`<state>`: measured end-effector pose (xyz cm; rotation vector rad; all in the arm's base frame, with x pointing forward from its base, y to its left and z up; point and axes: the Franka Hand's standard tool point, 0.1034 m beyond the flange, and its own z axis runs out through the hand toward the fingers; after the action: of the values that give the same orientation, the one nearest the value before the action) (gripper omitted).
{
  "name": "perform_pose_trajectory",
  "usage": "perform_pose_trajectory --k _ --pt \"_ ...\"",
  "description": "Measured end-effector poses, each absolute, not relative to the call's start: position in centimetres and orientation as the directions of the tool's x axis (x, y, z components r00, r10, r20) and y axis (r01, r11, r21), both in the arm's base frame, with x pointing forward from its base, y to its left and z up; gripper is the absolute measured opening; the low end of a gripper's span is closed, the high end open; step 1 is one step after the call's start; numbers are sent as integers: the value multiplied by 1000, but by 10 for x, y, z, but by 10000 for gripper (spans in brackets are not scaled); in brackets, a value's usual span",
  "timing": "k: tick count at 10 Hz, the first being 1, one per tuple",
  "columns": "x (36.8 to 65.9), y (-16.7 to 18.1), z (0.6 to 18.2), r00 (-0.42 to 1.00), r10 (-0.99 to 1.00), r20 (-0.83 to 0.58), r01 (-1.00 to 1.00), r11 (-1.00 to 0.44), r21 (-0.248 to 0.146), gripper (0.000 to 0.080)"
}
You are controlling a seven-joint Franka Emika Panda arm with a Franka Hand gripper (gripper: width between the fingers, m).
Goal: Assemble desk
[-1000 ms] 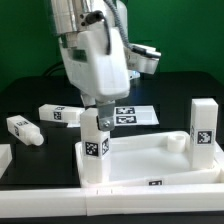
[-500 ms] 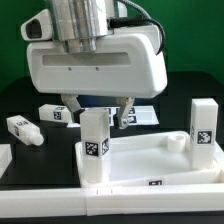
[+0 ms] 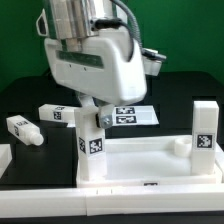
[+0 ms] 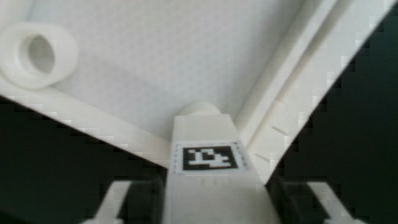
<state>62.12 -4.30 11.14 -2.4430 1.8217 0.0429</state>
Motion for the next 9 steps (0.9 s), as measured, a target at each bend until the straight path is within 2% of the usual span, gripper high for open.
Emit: perform_pose_trajectory --k 2,3,8,9 --pt "627 -35 111 -90 -988 -129 -994 96 -42 286" --pt "629 -33 112 -189 -973 -134 -980 195 -35 286" --pt "629 -39 112 -365 -922 -129 -929 370 -13 288" --pt "629 -39 111 -395 -909 -132 -917 399 -7 365"
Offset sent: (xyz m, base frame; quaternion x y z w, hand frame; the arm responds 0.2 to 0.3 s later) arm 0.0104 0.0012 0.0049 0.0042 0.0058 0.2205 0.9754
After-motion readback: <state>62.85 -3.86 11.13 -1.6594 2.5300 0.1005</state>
